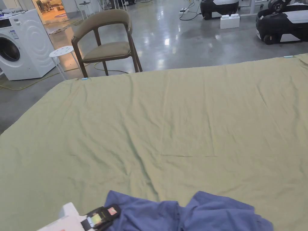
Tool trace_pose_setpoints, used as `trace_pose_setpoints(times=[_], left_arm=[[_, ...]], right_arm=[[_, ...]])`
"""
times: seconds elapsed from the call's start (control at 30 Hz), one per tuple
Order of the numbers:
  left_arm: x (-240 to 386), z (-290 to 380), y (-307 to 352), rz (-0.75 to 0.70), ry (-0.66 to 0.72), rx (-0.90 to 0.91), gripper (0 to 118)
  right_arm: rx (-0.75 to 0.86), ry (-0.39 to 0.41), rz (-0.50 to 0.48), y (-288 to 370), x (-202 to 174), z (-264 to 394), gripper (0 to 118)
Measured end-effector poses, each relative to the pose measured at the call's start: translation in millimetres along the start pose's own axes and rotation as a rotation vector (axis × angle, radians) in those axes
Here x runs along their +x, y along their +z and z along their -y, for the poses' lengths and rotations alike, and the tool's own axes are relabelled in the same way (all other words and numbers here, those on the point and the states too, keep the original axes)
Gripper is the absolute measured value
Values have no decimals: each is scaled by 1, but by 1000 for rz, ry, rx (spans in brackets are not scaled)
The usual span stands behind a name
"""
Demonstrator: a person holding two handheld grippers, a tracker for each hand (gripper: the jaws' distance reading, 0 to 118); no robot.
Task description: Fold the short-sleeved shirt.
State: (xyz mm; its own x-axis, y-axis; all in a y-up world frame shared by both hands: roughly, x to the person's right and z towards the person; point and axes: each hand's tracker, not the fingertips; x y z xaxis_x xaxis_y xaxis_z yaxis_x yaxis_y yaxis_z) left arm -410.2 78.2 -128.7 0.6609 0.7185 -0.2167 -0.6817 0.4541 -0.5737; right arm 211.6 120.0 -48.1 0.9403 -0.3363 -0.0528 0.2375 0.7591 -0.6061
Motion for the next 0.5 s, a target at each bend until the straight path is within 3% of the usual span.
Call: trace_pose_setpoints(times=[0.1,0.2,0.4,0.5], left_arm=[[39,-8,20,-67,-150,23,6],[88,17,9,-27,-257,7,6],[166,104,-85,25,-415,-172,6],[184,139,-124,61,-453,-286,8]], right_arm=[[4,-4,-13,-2,0,0,0],[6,-1,-19,-2,-2,0,0],[22,-7,-17,9,-3,-1,0],[29,8,25,19,17,10,0]])
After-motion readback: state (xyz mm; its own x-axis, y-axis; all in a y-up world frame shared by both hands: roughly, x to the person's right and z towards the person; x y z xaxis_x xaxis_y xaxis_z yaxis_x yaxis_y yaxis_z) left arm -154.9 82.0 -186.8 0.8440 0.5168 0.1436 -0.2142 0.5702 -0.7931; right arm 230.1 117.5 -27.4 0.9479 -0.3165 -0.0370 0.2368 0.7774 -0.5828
